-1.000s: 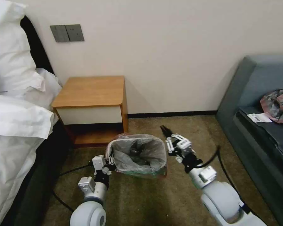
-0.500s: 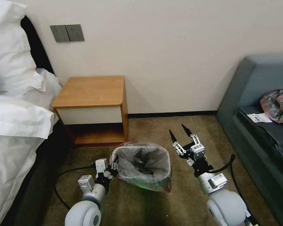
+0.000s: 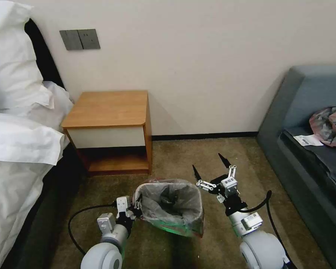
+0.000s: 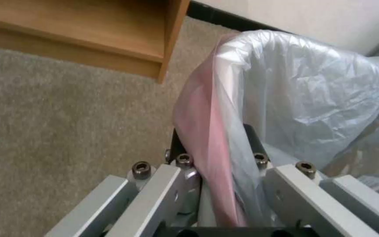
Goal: Pick up the garbage bag from the table and place it over the trash can.
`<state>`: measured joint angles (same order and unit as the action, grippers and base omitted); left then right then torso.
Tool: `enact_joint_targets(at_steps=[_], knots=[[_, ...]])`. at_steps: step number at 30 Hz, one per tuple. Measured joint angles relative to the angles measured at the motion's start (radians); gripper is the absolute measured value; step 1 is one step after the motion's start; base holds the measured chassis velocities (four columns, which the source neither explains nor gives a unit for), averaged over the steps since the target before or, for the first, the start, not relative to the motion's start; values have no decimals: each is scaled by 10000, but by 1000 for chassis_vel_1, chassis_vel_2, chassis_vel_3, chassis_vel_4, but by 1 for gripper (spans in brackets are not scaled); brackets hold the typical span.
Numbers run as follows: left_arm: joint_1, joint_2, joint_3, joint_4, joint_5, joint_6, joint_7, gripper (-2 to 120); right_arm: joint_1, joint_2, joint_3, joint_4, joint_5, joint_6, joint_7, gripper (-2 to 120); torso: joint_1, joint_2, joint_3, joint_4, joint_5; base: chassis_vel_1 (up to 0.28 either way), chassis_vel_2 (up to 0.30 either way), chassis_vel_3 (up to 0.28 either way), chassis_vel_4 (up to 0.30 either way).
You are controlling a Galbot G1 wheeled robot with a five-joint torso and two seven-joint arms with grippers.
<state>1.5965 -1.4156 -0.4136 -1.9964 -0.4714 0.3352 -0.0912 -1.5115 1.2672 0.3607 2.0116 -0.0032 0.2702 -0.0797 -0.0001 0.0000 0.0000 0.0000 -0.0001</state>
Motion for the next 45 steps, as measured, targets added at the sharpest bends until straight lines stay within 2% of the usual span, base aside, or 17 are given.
enact_joint_targets(at_steps=[6, 9, 10, 14, 15, 18, 20, 21, 22, 25, 27, 30, 40, 44, 45], knots=[[-5, -39, 41, 34, 17, -29, -1, 7, 41, 169, -134, -31, 51, -5, 70, 100, 0, 0, 1, 0, 0, 0, 0, 0, 0], [-6, -42, 45, 76, 17, -33, 0, 21, 44, 199, -171, -41, 51, -12, 78, 100, 0, 0, 0, 0, 0, 0, 0, 0, 0], [-6, -42, 45, 76, 17, -33, 0, 21, 44, 199, -171, -41, 51, -12, 78, 100, 0, 0, 0, 0, 0, 0, 0, 0, 0], [6, -39, 44, 120, 17, -49, -2, 37, 37, 186, -166, -39, 50, -21, 78, 100, 0, 0, 1, 0, 1, 0, 0, 0, 0], [6, -39, 44, 120, 17, -49, -2, 37, 37, 186, -166, -39, 50, -21, 78, 100, 0, 0, 1, 0, 1, 0, 0, 0, 0], [-1, -52, 46, 138, 17, -59, -9, 54, 19, 174, -165, -34, 44, -26, 71, 100, 1, 0, 0, 0, 1, 0, 0, 0, 0], [-1, -53, 49, 138, 17, -60, -12, 57, 17, 172, -165, -34, 43, -27, 69, 100, 1, 0, 0, 0, 1, 0, 0, 0, 0], [6, -55, 58, 139, 17, -62, -18, 64, 16, 169, -163, -40, 43, -28, 68, 100, 0, 0, 1, -1, 1, 0, 0, 0, 0], [6, -55, 58, 139, 17, -62, -18, 64, 16, 169, -163, -40, 43, -28, 68, 100, 0, 0, 1, -1, 1, 0, 0, 0, 0], [36, -56, 52, 91, 23, -110, -40, 78, 18, 146, -151, -70, 42, -29, 67, 100, 1, 0, 1, -1, 0, 0, 0, 0, 0], [39, -56, 42, 71, 24, -138, -41, 81, 24, 149, -151, -75, 43, -29, 66, 100, 1, 0, 0, -1, 1, 0, 0, 0, 0], [18, -72, 0, 32, 46, -337, -41, 93, 52, 217, -151, -102, 41, -32, 65, 100, 0, 0, 0, -1, 1, 0, 0, 0, 0], [21, -157, -55, -5, 484, -1075, -29, 98, 49, 500, -234, -299, -7, 77, 154, 100, 0, 0, 0, -1, 0, 0, 0, 0, 0], [-75, -273, -125, 211, 923, -2538, 187, 100, 53, 939, -394, -568, 8, 200, 614, 100, 1, 0, 0, -1, 0, 0, 0, 0, 0], [-75, -273, -125, 211, 923, -2538, 187, 100, 53, 939, -394, -568, 8, 200, 614, 100, 1, 0, 0, -1, 0, 0, 0, 0, 0]])
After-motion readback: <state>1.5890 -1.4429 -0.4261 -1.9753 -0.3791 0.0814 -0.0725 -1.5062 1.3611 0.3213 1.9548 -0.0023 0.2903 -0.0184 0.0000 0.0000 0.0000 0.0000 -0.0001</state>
